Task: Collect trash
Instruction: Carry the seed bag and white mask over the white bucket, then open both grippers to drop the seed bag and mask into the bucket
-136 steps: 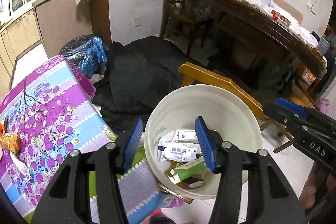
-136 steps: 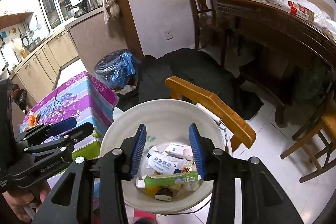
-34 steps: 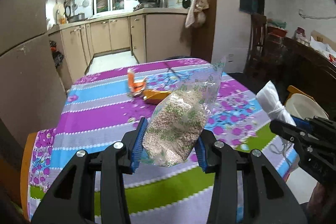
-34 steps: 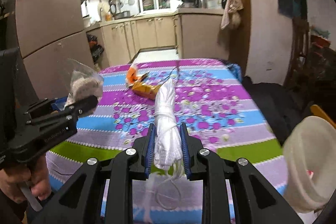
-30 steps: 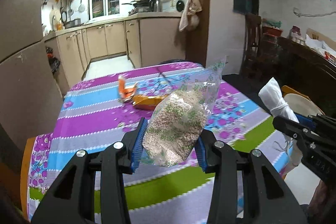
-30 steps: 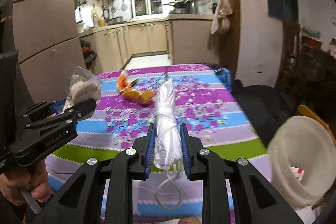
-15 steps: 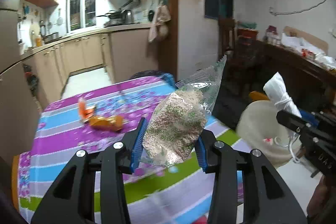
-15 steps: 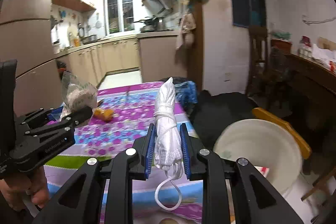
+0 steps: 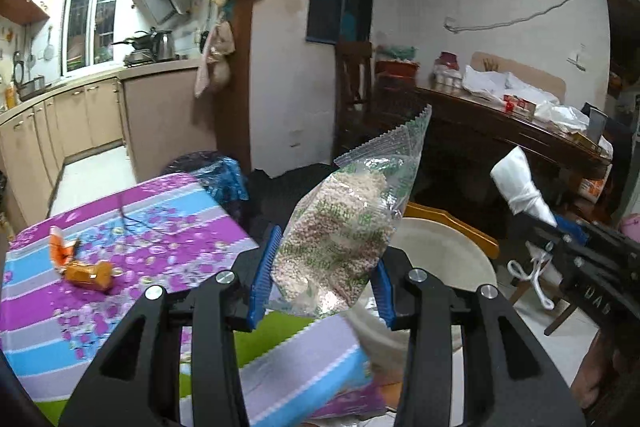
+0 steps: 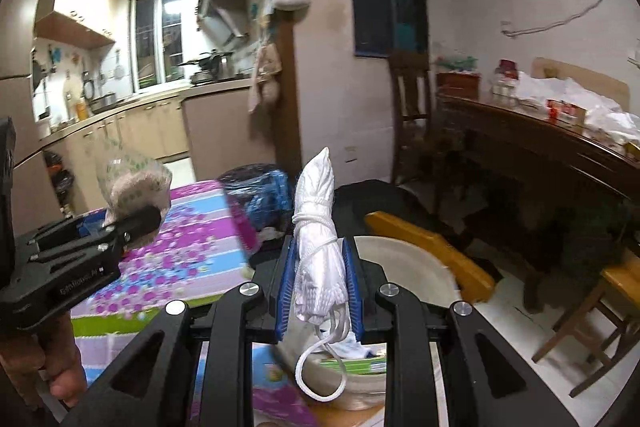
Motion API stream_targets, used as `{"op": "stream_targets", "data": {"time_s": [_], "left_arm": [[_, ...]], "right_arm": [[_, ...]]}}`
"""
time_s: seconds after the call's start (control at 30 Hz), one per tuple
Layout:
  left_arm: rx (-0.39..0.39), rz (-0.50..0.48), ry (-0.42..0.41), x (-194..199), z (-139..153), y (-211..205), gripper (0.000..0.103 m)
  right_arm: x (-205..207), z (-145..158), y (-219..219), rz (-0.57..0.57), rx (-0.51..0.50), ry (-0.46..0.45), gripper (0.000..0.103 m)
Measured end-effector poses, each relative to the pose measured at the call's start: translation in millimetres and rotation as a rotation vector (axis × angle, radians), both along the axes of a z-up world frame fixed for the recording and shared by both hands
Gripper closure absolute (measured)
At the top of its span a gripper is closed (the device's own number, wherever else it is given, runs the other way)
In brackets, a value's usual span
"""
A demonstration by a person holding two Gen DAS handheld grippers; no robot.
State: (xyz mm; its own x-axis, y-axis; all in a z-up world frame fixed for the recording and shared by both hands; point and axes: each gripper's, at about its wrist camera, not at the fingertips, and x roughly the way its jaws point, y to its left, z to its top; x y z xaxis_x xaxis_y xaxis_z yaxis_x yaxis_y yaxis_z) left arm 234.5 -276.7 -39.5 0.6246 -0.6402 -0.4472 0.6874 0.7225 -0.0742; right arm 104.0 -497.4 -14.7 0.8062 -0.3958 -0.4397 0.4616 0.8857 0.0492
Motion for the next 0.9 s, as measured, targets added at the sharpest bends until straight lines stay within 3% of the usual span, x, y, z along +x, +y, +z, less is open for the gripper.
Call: {"op": "stream_targets", "data": {"time_s": [0.33, 0.9], "left_arm": [[0.04, -0.038, 0.021, 3, -5, -57, 0.063], [0.13, -0.034, 0.056, 17, -13, -109, 0.063]], "right_arm": [[-5, -3, -66, -0.054, 0.044, 0.034, 0.079], [63, -17, -124, -0.038, 0.137, 0.196, 0.079]]}}
